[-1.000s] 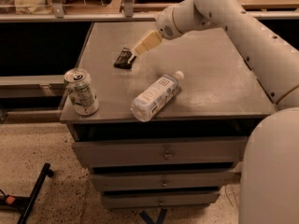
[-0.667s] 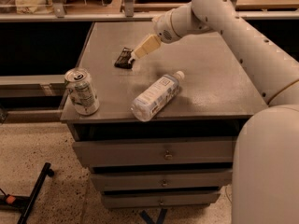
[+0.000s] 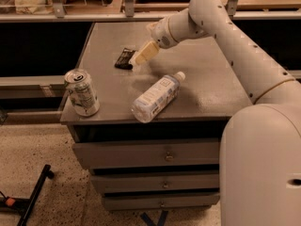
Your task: Move rxbar chocolate near blue plastic bottle
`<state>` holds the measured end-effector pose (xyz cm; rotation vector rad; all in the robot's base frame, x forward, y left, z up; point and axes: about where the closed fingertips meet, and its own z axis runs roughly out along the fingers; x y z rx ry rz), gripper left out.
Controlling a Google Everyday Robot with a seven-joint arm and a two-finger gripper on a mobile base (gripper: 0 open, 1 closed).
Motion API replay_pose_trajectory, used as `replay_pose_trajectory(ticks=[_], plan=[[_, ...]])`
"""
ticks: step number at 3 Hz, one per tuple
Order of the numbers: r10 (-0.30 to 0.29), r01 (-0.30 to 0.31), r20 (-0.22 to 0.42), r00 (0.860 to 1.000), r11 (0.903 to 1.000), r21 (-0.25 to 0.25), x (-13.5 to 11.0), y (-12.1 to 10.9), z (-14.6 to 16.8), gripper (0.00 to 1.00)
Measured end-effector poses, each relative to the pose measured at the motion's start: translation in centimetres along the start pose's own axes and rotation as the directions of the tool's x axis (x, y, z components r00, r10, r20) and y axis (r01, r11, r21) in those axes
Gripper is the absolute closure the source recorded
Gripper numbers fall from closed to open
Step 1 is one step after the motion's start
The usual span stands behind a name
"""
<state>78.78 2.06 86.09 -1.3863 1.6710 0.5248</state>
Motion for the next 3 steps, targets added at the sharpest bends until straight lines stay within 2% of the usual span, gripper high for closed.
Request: replay_pose_trajectory(ticks=[1, 3], plan=[[-0.025, 0.025, 0.005, 1.0, 0.9987, -0.045, 0.3, 0.7, 0.8, 0.0], [-0.033, 0.035, 0.022, 0.999, 0.9935, -0.108, 0.3, 1.9, 2.2, 0.0]])
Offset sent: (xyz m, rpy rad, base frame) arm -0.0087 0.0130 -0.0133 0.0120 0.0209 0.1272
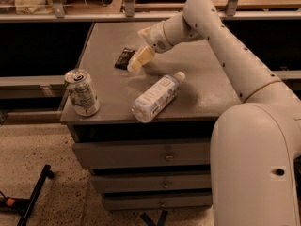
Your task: Move rxbar chocolate near blue plastic bottle
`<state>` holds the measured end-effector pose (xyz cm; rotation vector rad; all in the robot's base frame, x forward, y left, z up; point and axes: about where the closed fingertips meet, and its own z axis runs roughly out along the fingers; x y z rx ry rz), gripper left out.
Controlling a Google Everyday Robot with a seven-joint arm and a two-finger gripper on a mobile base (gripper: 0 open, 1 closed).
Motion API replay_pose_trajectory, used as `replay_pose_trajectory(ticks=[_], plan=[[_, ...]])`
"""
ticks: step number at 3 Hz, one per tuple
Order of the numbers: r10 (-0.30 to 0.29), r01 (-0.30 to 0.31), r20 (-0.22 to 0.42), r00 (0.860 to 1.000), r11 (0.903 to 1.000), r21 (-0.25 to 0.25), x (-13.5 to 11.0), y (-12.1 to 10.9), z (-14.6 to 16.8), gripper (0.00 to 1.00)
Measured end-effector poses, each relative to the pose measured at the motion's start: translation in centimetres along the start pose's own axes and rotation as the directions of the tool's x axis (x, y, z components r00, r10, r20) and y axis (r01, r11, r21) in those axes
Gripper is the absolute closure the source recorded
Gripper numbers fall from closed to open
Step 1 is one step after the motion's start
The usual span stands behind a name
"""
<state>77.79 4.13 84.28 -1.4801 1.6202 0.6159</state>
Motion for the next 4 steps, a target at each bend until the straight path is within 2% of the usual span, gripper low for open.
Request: replay_pose_trajectory(ticks=[1, 2, 4], plan=[[0.001, -0.001, -0.008, 1.0, 0.9997, -0.023, -0.2, 0.6, 0.8, 0.0], [0.03, -0.032, -0.03, 0.999, 0.9986, -0.043, -0.2, 1.0, 1.6, 0.0], [0.121, -0.128, -0.072, 0.99, 0.9867, -0.101, -0.6, 2.0, 2.5, 0.0]])
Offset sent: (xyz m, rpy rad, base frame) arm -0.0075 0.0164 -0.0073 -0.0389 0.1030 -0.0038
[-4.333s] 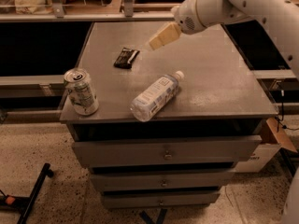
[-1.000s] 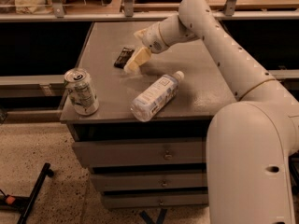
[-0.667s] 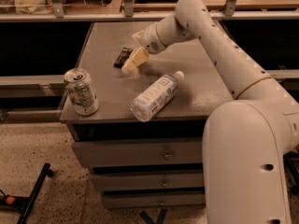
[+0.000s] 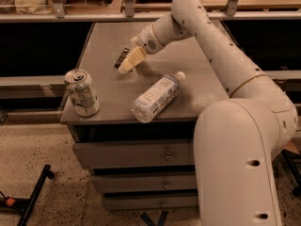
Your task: Move rxbar chocolate near blue plastic bottle
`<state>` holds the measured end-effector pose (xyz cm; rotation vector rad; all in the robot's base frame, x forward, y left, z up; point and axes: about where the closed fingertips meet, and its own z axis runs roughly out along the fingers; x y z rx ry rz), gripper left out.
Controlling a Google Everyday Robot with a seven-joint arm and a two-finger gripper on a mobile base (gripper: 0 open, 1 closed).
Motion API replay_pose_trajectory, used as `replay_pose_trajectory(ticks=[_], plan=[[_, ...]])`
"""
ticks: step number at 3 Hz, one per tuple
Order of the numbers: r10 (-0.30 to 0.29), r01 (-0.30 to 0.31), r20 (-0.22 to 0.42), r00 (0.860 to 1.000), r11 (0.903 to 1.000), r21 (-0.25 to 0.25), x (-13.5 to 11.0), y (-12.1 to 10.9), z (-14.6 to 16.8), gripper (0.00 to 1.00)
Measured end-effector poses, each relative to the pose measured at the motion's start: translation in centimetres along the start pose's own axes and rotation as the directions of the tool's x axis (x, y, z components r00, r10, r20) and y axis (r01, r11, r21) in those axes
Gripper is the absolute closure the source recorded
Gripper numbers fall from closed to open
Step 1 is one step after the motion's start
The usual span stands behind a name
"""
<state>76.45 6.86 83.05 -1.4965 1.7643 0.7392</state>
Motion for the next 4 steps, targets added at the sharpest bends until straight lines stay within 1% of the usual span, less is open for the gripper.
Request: replay_pose_trajectory(ticks=[1, 2, 3, 4], plan=[[0.032, -0.032, -0.001, 1.0, 0.9992, -0.024, -0.02, 0.28, 0.39, 0.0], [0.038, -0.038, 0.003, 0.999, 0.9989, -0.029, -0.01, 0.33, 0.55, 0.0], [0.044, -0.044, 0.021, 0.999, 0.9987, -0.025, 0.08, 0.19, 0.74, 0.0], [0.049, -0.049, 0.027, 0.998, 0.9986, -0.021, 0.47, 0.01, 0.98, 0.17]])
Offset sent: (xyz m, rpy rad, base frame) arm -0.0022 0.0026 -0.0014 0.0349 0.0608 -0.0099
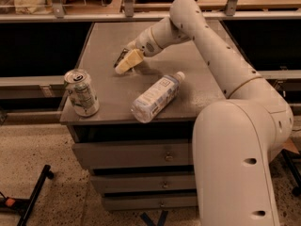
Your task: Move rxbar chocolate near blue plastic bottle
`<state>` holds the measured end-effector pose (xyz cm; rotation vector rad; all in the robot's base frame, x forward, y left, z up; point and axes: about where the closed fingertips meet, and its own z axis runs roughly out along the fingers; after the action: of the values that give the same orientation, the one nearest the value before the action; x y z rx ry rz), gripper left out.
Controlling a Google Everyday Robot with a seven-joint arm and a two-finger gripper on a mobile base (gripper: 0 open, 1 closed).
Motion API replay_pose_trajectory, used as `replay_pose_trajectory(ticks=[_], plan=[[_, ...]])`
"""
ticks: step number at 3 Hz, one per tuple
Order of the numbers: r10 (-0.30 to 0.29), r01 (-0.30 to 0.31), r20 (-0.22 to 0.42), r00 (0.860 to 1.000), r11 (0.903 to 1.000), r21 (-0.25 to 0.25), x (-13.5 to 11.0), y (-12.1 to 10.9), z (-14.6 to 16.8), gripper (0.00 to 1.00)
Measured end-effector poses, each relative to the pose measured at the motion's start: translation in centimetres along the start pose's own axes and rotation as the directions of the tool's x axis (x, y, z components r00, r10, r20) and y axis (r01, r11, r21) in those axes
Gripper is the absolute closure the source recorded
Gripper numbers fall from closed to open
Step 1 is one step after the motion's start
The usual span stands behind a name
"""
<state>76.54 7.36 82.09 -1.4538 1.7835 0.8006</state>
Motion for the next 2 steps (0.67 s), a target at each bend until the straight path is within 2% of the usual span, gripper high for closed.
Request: replay_pose_trajectory(ticks=[2], plan=[[0.004, -0.004, 0.004, 1.0, 0.9999, 0.013, 0.45, -0.25, 0.06, 0.63]])
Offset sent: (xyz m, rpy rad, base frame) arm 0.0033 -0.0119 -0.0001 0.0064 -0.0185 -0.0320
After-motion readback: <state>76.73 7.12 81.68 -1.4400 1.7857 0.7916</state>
